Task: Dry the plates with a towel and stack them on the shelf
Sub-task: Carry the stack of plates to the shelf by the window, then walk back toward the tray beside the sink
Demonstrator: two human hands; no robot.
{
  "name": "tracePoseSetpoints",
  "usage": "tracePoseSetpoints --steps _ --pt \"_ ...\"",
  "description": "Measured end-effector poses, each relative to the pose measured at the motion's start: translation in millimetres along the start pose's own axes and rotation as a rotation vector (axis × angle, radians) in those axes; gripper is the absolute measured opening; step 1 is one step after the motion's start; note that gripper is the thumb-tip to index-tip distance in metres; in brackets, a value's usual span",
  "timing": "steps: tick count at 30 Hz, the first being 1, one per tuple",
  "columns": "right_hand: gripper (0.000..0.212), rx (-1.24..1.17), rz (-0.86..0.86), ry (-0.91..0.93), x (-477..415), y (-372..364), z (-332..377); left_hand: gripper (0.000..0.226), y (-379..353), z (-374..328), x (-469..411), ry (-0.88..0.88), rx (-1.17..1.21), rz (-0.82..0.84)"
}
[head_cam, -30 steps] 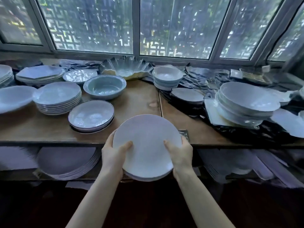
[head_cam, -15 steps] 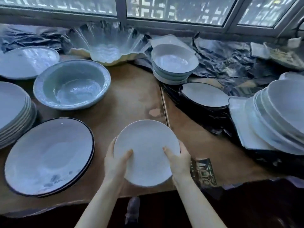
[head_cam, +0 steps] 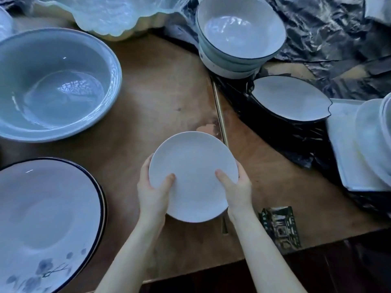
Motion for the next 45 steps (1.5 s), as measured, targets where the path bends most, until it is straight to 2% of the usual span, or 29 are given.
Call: tracePoseSetpoints --steps 4,12,15,17,19,21,23,28,31,36,39,42,45 --pt "0.049 0.043 -0.001 0.031 1 -2 3 0.057 1 0 -1 -0.007 -0.103 0.014" --pt "0.059 0.288 0.060 0.068 6 12 20 0.062 8 -23 -2 -0.108 -0.404 0.014" --pt "0.054 0.402 0.072 0.121 13 32 35 0.071 5 -42 4 -0.125 -0.558 -0.011" --pt "0.046 0.500 0.083 0.186 23 50 48 0.070 0 -67 16 -0.250 -0.625 -0.039" --pt "0.041 0.620 0.074 0.259 39 75 61 0.058 -17 -94 35 -0.432 -0.664 -0.016" --pt "0.039 0.753 0.055 0.319 60 106 72 0.042 -50 -108 60 -0.557 -0.715 0.102" --pt "0.036 0.882 0.029 0.354 88 144 77 0.033 -99 -107 93 -0.613 -0.776 0.299" --pt "0.036 1.108 -0.172 0.358 194 272 69 0.028 -224 -83 242 -0.948 -1.091 0.741" --pt "0.038 1.195 -0.335 0.278 285 364 49 0.026 -277 -58 365 -1.202 -1.130 0.955" --pt "0.039 1.243 -0.627 0.023 465 513 -4 0.030 -337 1 596 -1.590 -1.057 1.285" --pt "0.040 1.194 -0.839 -0.181 593 582 -47 0.029 -345 43 743 -1.766 -0.910 1.495" --pt "0.038 1.103 -1.049 -0.401 725 622 -102 0.028 -332 95 884 -1.959 -0.804 1.710" --pt "0.038 0.933 -1.224 -0.642 856 629 -168 0.026 -292 148 1007 -2.120 -0.640 1.949"
Point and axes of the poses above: each hand's wrist, its own x-axis away from the middle knuckle, its own y-axis out of the back of the hand, z = x × y, the point moved 10 cm from there along -x, towards the middle knuckle, and after that the axes turned 3 degrees about z, right-handed, at the moved point
